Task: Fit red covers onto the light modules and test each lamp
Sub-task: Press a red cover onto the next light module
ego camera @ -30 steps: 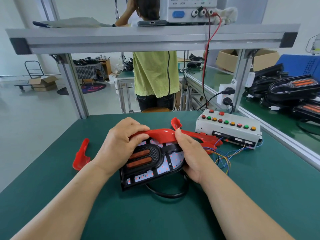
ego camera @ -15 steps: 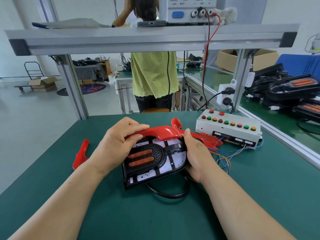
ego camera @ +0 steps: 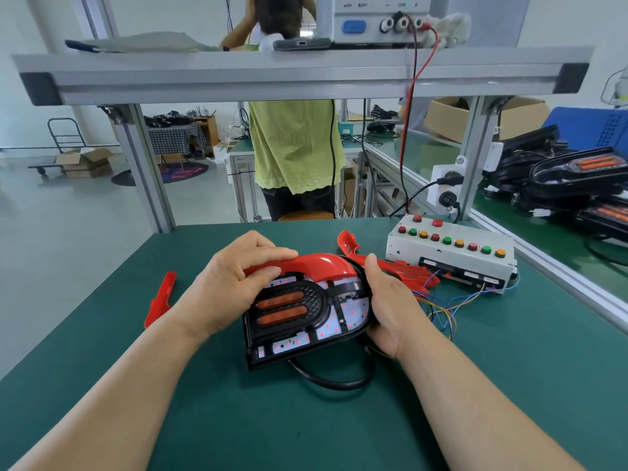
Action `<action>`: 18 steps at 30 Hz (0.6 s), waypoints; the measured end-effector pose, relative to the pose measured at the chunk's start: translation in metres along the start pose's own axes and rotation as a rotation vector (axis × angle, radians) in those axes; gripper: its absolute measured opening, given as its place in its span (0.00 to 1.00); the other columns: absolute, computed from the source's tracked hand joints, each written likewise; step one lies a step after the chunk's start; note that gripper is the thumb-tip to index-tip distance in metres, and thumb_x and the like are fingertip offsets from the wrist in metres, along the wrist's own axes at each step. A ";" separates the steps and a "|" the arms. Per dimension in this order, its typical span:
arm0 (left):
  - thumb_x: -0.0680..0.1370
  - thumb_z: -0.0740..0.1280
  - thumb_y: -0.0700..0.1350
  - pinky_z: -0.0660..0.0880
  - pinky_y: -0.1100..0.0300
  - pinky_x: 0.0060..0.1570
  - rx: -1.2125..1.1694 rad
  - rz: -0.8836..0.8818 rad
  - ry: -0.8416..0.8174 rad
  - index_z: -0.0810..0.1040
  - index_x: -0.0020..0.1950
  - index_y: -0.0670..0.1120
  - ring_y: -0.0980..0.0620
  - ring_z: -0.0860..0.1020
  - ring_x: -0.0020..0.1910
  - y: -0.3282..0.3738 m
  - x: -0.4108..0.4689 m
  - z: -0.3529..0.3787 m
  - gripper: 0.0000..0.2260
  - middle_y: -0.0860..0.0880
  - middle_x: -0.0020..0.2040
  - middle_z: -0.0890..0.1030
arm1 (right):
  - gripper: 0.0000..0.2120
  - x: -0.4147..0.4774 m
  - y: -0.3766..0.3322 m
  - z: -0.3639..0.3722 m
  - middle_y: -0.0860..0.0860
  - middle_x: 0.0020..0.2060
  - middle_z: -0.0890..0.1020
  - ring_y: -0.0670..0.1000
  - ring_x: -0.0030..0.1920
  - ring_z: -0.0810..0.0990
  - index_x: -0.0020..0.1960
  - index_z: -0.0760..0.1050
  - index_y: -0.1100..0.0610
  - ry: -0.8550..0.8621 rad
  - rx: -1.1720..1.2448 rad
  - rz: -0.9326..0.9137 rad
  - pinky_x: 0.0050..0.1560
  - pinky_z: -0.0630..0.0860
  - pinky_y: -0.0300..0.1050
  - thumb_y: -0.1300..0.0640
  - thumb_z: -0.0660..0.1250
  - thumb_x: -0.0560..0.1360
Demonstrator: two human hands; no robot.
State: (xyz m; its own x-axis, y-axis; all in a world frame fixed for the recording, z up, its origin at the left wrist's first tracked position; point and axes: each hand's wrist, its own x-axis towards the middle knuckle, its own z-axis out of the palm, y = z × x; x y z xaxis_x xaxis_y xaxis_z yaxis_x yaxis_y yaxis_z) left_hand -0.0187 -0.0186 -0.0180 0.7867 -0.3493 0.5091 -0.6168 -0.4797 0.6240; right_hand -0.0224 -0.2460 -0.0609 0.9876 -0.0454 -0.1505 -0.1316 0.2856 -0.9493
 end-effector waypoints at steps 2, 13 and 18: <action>0.79 0.68 0.36 0.71 0.69 0.54 0.015 -0.006 -0.028 0.82 0.56 0.61 0.54 0.78 0.52 0.000 0.000 0.001 0.19 0.56 0.48 0.77 | 0.27 -0.001 0.000 0.001 0.57 0.48 0.87 0.57 0.50 0.86 0.52 0.83 0.59 -0.003 -0.006 -0.004 0.58 0.79 0.56 0.39 0.55 0.83; 0.76 0.72 0.37 0.71 0.68 0.55 0.005 0.000 -0.039 0.81 0.55 0.62 0.54 0.78 0.52 0.002 0.000 0.006 0.19 0.56 0.47 0.77 | 0.28 -0.003 -0.001 0.001 0.58 0.50 0.87 0.58 0.52 0.86 0.52 0.83 0.60 -0.029 0.001 -0.011 0.63 0.77 0.59 0.39 0.54 0.83; 0.78 0.70 0.35 0.70 0.70 0.53 0.027 0.014 -0.025 0.81 0.55 0.60 0.54 0.78 0.50 0.001 0.001 0.005 0.18 0.53 0.48 0.78 | 0.28 -0.003 -0.003 0.002 0.59 0.50 0.86 0.60 0.53 0.85 0.56 0.81 0.63 -0.009 -0.004 0.001 0.64 0.75 0.62 0.39 0.55 0.83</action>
State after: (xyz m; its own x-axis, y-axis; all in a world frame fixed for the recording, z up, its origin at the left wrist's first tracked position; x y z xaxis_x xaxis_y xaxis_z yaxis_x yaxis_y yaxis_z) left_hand -0.0182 -0.0234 -0.0192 0.7783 -0.3760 0.5029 -0.6274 -0.4961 0.6002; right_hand -0.0249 -0.2444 -0.0574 0.9881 -0.0366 -0.1494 -0.1332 0.2821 -0.9501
